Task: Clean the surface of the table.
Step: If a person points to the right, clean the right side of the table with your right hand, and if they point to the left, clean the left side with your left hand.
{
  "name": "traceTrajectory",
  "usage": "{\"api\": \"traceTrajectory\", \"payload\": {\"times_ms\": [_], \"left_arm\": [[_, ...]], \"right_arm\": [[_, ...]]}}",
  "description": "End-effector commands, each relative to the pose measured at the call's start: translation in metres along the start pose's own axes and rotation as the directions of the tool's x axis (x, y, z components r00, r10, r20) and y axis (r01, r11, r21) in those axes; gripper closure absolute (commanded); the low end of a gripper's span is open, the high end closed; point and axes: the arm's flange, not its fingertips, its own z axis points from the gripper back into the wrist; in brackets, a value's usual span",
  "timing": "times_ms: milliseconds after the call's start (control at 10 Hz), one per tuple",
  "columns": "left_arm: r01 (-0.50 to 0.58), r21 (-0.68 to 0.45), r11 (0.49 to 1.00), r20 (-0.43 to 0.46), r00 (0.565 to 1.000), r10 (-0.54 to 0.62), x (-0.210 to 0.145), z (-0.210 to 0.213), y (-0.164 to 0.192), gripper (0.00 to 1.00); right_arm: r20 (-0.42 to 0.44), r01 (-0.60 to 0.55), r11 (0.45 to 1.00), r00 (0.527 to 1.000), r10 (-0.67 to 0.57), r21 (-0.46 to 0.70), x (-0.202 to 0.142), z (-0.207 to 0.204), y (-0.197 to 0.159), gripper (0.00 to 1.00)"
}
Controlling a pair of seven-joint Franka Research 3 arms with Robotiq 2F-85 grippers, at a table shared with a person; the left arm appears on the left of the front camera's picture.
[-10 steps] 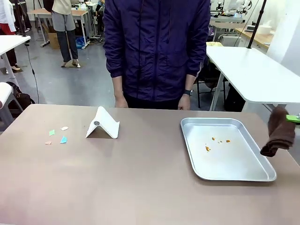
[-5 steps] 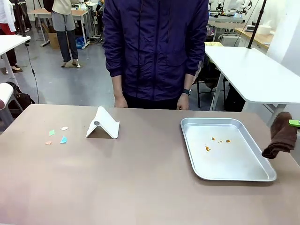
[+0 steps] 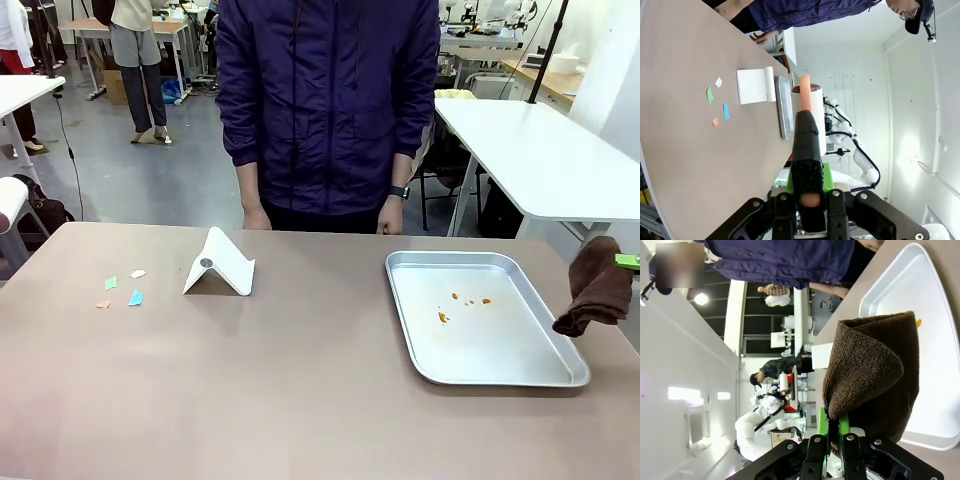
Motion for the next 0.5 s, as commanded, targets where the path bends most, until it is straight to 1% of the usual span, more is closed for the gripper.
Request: {"api": "traceTrajectory", "payload": {"times_ms": [0,400], "left_arm": [[0.005,0.004,1.0,-0.005,1.0,-0.005,-0.004,0.0008,-0.0067,1.0],[0.005,0.004,1.0,-0.005,1.0,-0.005,-0.004,0.0008,-0.0067,1.0]], "right_arm": [[-0.004,0.01,1.0,1.0,-0.01,0.011,-0.002,0.0036,0.0035,1.0],[-0.004,0.01,1.0,1.0,-0.01,0.011,-0.002,0.0036,0.0035,1.0]]}}
